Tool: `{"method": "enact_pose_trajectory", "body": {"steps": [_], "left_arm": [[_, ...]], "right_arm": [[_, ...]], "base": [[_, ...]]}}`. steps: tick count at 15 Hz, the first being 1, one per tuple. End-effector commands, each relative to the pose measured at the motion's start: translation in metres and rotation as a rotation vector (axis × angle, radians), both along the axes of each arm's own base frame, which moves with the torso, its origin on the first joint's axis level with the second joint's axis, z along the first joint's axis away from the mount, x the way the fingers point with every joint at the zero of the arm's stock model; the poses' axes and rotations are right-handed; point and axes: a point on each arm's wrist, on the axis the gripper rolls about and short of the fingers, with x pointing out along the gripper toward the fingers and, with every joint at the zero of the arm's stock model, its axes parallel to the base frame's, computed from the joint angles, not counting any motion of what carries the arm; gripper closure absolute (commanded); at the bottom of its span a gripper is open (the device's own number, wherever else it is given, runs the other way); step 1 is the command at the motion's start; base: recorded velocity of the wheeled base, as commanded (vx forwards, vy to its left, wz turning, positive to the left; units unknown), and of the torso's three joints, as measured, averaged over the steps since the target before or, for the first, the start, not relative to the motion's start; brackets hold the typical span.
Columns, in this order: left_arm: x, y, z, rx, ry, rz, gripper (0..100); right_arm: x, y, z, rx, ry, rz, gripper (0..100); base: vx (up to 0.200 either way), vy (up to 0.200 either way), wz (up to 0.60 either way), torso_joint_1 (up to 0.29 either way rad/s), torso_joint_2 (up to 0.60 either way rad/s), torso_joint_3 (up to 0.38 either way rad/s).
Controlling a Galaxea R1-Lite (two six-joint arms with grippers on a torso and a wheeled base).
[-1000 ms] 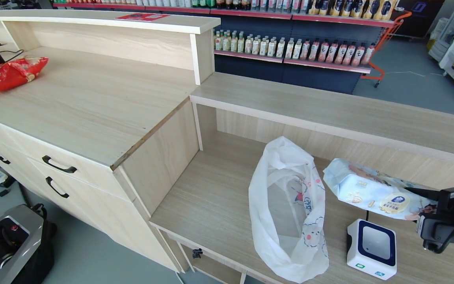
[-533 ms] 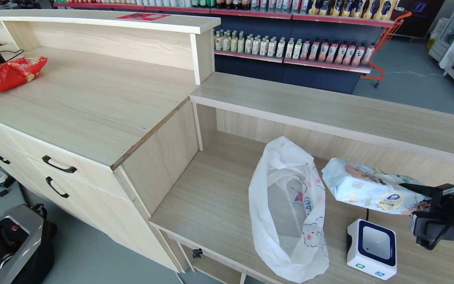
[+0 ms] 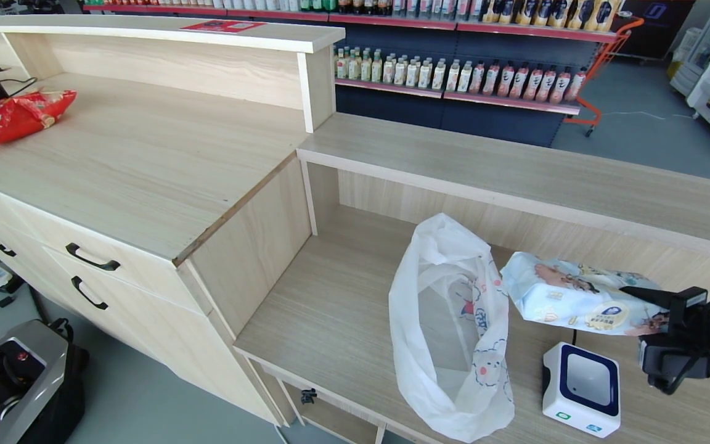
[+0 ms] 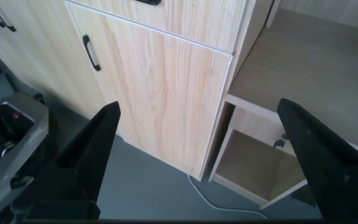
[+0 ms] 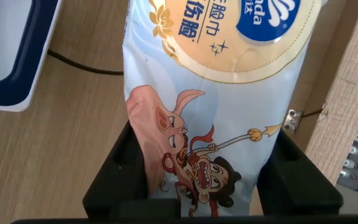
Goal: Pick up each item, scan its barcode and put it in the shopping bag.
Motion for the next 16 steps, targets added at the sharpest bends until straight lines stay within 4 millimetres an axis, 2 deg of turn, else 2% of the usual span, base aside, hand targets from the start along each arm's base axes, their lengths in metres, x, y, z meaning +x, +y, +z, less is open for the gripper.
{"method": "enact_pose_trajectory", "body": {"steps": [1,8,10,13,16], "left_arm": [[0.0,0.0,0.0,0.0,-0.001,0.001,0],[0.0,0.0,0.0,0.0,-0.001,-0.001,0],[0.0,0.0,0.0,0.0,-0.001,-0.001,0],[0.0,0.0,0.0,0.0,-0.001,0.001,0],[0.0,0.0,0.0,0.0,-0.001,0.001,0]], "right_arm": [[0.0,0.0,-0.001,-0.003,0.004,0.004,100],[0.0,0.003,-0.003,0.01,0.018,0.008,100],[0.0,0.005,0.001,0.067,0.024,0.0,100],[-0.002,0.04,0.025,0.301,0.035,0.048,100],[-0.019,0.066,0.055,0.52,0.016,-0.007,100]], "base": [[0.0,0.0,0.0,0.0,0.0,0.0],[0.0,0.0,0.0,0.0,0.0,0.0],[0.0,0.0,0.0,0.0,0.0,0.0],[0.0,0.0,0.0,0.0,0.0,0.0],[0.0,0.0,0.0,0.0,0.0,0.0]]}}
